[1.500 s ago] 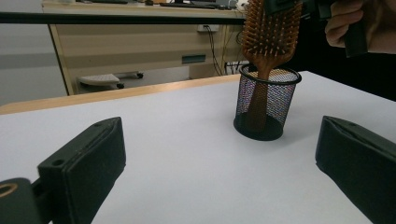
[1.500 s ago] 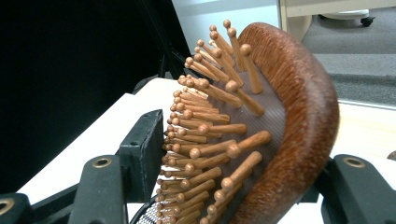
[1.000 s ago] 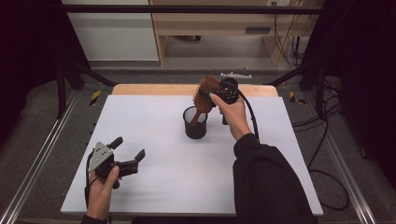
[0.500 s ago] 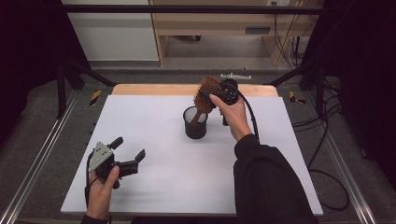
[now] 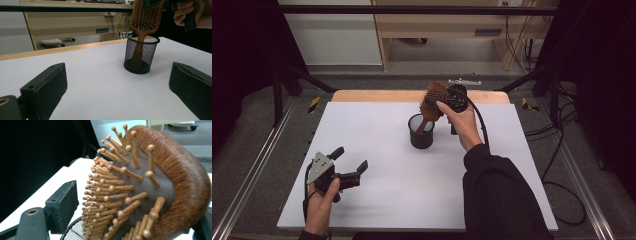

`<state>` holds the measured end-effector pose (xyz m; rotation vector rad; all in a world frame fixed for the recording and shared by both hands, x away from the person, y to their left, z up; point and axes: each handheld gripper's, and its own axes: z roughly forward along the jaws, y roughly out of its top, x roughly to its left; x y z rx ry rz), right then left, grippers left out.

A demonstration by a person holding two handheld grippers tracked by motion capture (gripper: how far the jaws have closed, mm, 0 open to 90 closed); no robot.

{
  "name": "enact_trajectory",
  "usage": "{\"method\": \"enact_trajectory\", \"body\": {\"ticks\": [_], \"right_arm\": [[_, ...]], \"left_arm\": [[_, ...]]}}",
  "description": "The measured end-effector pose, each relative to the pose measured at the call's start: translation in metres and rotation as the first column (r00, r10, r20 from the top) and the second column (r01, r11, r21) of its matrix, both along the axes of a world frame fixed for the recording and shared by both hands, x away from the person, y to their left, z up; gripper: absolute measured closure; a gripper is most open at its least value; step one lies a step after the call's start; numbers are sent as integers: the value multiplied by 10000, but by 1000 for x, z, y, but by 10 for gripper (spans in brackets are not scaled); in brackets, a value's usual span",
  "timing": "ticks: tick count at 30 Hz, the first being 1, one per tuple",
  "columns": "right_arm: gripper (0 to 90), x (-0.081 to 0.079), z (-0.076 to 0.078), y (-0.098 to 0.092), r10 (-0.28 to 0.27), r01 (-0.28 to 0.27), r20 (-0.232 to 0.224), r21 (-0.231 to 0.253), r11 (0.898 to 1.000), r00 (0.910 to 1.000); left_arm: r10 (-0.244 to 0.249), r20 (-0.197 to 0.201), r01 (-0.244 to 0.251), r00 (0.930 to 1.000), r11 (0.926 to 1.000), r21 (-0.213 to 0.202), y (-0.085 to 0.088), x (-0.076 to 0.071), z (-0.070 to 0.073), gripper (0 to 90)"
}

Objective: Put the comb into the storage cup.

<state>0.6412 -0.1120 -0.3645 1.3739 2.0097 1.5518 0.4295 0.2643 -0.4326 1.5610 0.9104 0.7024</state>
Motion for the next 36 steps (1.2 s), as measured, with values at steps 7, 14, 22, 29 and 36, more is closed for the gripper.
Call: {"method": "enact_trajectory", "body": {"ticks": [7, 14, 22, 29, 36], "right_arm": [[134, -1, 1, 1, -68, 70, 95, -136, 9999, 9999], [109, -3, 2, 1, -100, 104, 181, -231, 9997, 9998], [79, -6, 5, -2, -220, 222, 186, -106, 9997, 9996], [64, -9, 9, -5, -214, 210, 188, 203, 9996, 9996], [61, -13, 14, -9, -229, 219, 423, 252, 9994, 9988]], "left_arm": [[6, 1, -6, 10000, 10000, 11, 0, 0, 0, 18], [4, -3, -4, 10000, 10000, 8, 0, 0, 0, 18], [18, -1, -18, 10000, 10000, 3, 0, 0, 0, 18], [3, 2, -3, 10000, 10000, 27, 0, 0, 0, 18], [3, 1, -3, 10000, 10000, 24, 0, 0, 0, 18]]}}
